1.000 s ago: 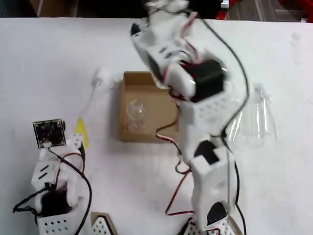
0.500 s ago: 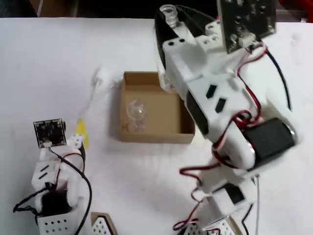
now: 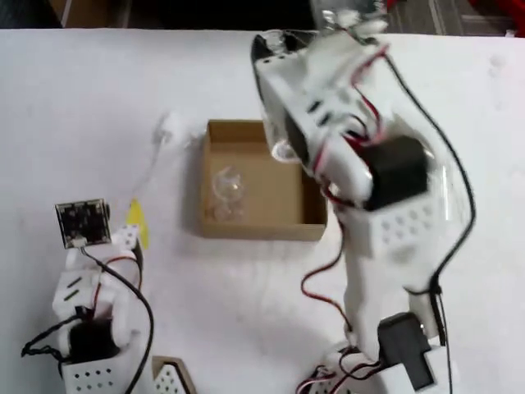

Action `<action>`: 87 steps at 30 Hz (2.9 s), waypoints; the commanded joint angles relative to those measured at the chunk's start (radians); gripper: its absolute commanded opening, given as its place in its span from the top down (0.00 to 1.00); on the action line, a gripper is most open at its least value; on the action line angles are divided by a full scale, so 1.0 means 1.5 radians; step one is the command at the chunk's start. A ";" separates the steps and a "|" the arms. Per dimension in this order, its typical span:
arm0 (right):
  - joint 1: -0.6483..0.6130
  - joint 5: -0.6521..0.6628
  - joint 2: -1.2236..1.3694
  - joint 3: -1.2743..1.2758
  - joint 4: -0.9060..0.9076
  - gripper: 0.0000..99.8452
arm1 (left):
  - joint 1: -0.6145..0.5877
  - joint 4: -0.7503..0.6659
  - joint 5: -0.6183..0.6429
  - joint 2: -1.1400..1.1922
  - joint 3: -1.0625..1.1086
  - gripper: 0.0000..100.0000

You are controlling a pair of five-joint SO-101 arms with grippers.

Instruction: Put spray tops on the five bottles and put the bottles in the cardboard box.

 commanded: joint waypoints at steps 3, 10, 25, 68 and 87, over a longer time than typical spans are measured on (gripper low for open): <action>0.016 -0.045 -0.023 0.120 -0.124 0.98 | 0.009 -0.010 0.000 -0.008 -0.005 0.84; -0.011 -0.016 -0.016 0.164 -0.212 0.98 | 0.009 -0.013 0.000 -0.008 -0.005 0.84; -0.013 -0.017 -0.047 0.362 -0.331 0.98 | 0.009 -0.012 0.000 -0.008 -0.005 0.84; -0.058 -0.018 0.283 0.753 -1.331 0.98 | 0.009 -0.015 0.000 -0.008 -0.005 0.84; -0.057 -0.012 0.298 0.744 -1.330 0.96 | 0.009 -0.015 0.000 -0.008 -0.005 0.84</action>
